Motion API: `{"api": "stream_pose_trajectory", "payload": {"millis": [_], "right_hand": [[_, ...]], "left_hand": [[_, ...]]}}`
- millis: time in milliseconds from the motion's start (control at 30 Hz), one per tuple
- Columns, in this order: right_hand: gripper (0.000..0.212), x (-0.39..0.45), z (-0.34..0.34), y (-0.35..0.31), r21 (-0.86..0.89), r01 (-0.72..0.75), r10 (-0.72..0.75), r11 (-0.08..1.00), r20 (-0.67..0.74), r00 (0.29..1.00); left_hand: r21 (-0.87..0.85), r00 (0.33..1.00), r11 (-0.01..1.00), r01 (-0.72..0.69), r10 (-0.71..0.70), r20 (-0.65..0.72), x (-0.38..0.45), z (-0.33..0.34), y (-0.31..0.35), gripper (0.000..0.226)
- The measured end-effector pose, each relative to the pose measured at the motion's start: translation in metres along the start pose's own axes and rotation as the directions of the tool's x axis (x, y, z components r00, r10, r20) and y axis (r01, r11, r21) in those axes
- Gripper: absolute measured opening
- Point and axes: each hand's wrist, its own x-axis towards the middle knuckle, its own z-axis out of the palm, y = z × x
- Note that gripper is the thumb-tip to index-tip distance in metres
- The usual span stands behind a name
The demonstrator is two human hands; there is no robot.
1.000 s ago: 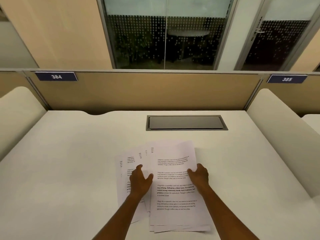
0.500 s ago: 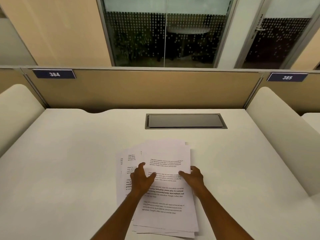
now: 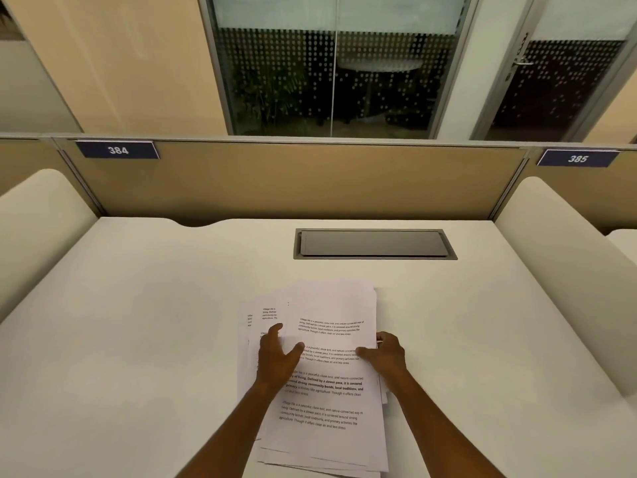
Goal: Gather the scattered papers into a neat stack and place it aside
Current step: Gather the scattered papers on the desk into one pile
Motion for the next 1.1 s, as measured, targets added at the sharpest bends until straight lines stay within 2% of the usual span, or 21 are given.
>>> {"api": "stream_pose_trajectory", "payload": {"millis": [67,167,300,567,933,1100], "right_hand": [[0.035,0.000,0.003,-0.002,-0.023,-0.016,0.015,1.000,-0.014,1.000],[0.037,0.001,0.007,-0.001,-0.111,0.000,-0.007,0.994,-0.058,0.998],[0.043,0.005,0.014,0.004,-0.148,-0.002,-0.009,0.989,-0.071,0.997],[0.054,-0.009,0.021,-0.011,-0.194,-0.050,0.023,0.980,-0.138,0.990],[0.039,-0.025,0.049,-0.012,-0.144,0.009,-0.023,0.990,-0.093,0.995],[0.041,-0.033,0.060,-0.015,-0.095,-0.001,-0.009,0.995,-0.103,0.995]], "left_hand": [[0.089,0.997,0.996,0.009,-0.003,-0.071,-0.001,-0.003,-0.005,0.068],[0.219,0.980,0.970,0.104,-0.063,-0.188,-0.002,-0.011,-0.011,0.061],[0.249,0.961,0.952,0.179,-0.114,-0.253,-0.001,-0.022,-0.017,0.057],[0.155,0.964,0.974,0.166,-0.128,-0.232,0.002,-0.029,-0.014,0.065],[0.062,0.982,0.989,0.136,-0.127,-0.140,0.005,-0.038,-0.017,0.072],[0.028,0.983,0.992,0.124,-0.119,-0.140,0.005,-0.041,-0.023,0.071]]}}
